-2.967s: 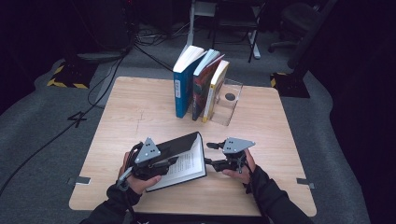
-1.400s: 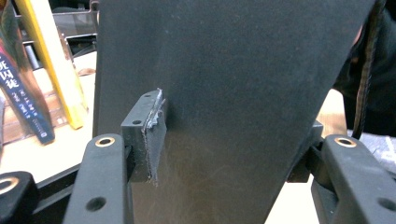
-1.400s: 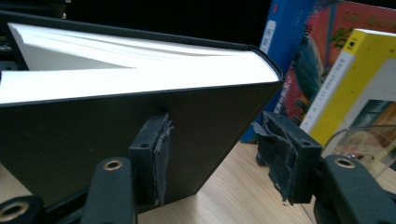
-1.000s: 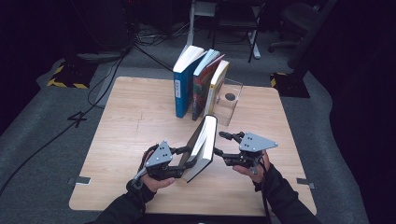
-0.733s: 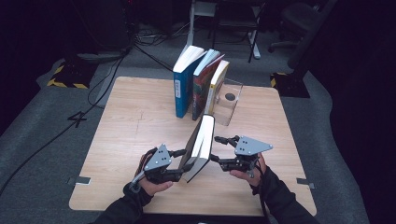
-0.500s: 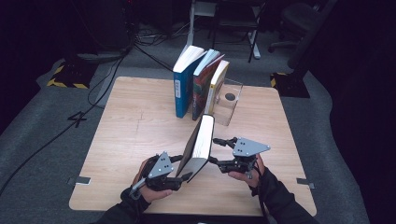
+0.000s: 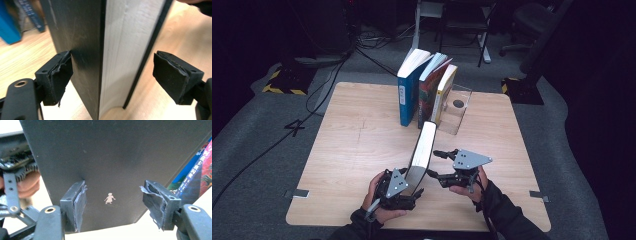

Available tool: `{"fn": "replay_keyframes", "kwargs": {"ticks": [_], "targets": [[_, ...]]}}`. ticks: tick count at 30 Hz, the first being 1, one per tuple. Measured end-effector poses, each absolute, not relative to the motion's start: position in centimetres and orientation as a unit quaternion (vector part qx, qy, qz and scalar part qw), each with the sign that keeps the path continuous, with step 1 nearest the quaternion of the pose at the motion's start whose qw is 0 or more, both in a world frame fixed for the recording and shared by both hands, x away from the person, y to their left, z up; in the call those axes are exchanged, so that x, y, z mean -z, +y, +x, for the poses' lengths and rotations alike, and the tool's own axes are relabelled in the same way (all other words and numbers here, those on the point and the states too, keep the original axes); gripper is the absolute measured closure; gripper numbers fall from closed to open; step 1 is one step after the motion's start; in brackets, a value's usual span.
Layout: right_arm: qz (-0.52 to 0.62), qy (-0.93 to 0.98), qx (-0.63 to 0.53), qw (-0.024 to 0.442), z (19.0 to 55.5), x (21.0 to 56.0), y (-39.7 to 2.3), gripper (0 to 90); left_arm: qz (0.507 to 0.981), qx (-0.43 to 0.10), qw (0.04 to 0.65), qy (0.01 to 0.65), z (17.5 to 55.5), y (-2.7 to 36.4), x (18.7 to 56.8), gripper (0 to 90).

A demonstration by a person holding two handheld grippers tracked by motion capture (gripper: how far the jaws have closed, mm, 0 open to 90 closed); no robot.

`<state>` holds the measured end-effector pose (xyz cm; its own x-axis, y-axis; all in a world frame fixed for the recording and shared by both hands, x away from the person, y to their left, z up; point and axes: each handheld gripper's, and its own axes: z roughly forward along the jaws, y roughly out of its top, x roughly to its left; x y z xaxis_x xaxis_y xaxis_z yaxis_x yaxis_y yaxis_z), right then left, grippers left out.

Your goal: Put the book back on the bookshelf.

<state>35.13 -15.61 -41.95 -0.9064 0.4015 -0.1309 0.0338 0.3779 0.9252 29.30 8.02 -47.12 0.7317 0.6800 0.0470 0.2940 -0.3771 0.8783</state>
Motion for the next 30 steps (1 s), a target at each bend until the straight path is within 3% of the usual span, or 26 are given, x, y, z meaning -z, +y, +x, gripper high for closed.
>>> {"fn": "replay_keyframes", "kwargs": {"ticks": [12, 16, 24, 30], "targets": [[0.146, 0.814, -0.532, 0.184, 35.6, 42.5, -14.3, 27.9, 0.775, -0.222, 0.479, 0.347, 30.5, 7.7, 47.6, 25.0], [0.143, 0.82, -0.523, 0.185, 35.7, 42.3, -14.6, 30.6, 0.774, -0.225, 0.484, 0.342, 30.6, 7.6, 47.6, 24.7], [0.151, 0.818, -0.518, 0.199, 35.9, 41.8, -16.7, 30.5, 0.777, -0.222, 0.483, 0.337, 30.8, 8.1, 47.4, 26.1], [0.169, 0.82, -0.507, 0.205, 36.9, 42.0, -19.1, 30.7, 0.769, -0.224, 0.501, 0.327, 31.5, 9.3, 46.2, 31.9]]}}
